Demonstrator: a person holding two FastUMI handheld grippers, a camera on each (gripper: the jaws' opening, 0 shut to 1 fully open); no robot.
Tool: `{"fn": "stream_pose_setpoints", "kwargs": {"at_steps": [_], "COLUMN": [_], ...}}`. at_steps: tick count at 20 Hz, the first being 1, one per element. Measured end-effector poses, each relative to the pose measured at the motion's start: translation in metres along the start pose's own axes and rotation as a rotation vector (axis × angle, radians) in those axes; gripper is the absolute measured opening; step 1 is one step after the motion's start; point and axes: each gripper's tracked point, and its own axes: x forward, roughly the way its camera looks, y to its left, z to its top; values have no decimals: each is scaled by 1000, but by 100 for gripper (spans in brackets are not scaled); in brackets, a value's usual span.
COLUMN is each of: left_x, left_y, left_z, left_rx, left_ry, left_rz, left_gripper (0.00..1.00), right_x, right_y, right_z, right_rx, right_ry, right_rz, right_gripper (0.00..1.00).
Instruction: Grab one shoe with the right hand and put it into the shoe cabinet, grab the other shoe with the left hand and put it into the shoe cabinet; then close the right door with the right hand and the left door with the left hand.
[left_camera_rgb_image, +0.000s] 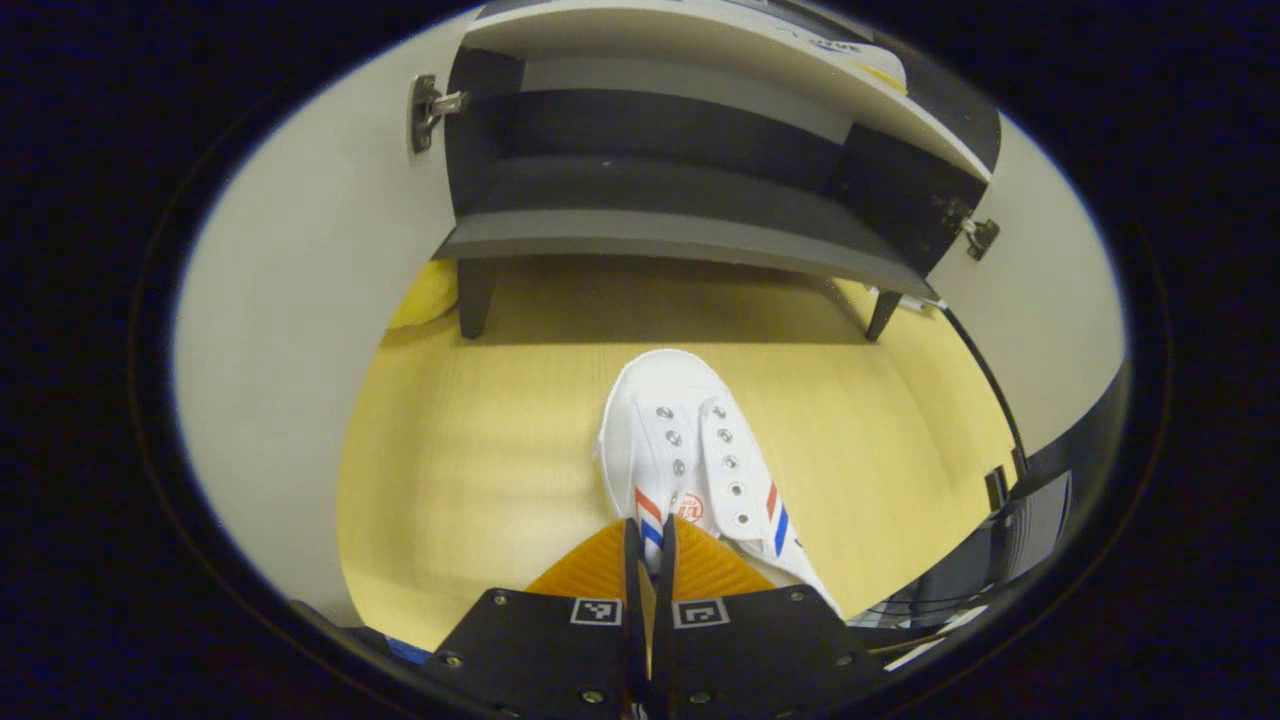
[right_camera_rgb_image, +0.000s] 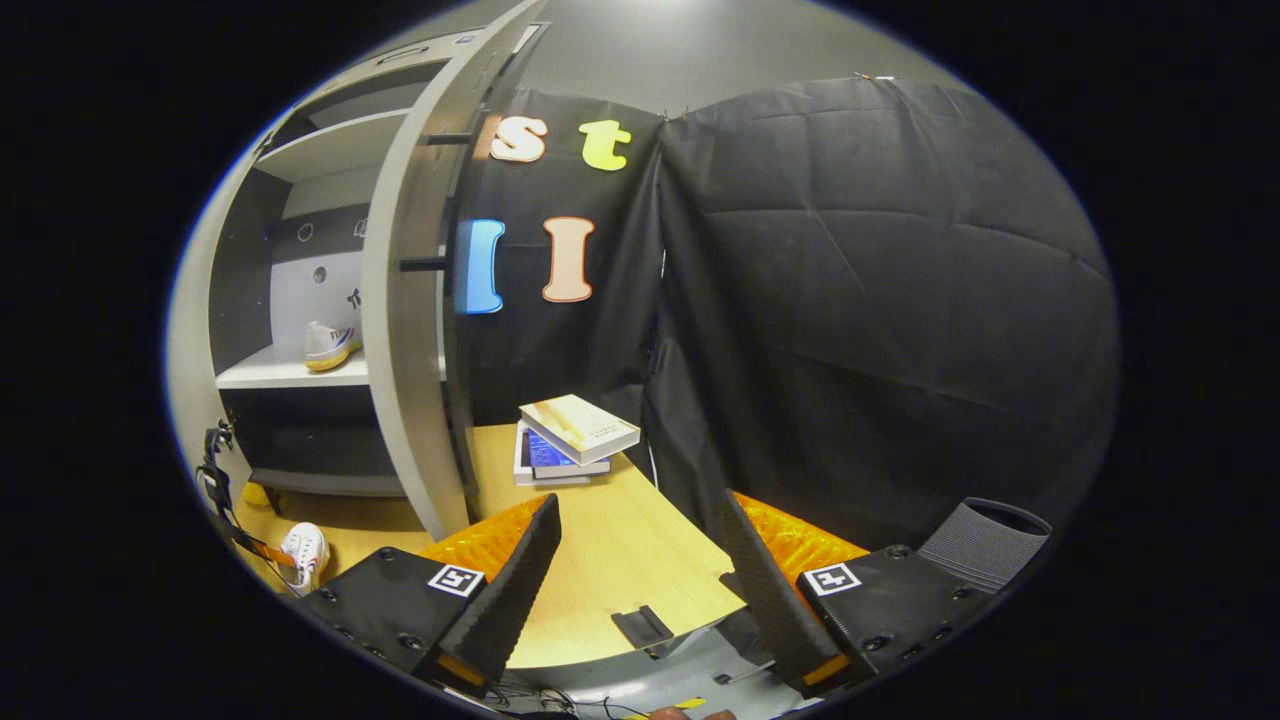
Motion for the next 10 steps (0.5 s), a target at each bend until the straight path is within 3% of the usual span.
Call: {"fn": "stream_pose_setpoints", "kwargs": {"at_steps": [10], "left_x": [-14], "left_y": [8], "left_z": [32], "left_rx": [75], "left_ry": [-251], "left_rz": [-63], "left_gripper": [3], "right_x": [22], "right_y": [-11], "right_z": [13], "right_rx": [5], "right_ry": [-35], "right_rz": [-33], "right_gripper": [100]}}
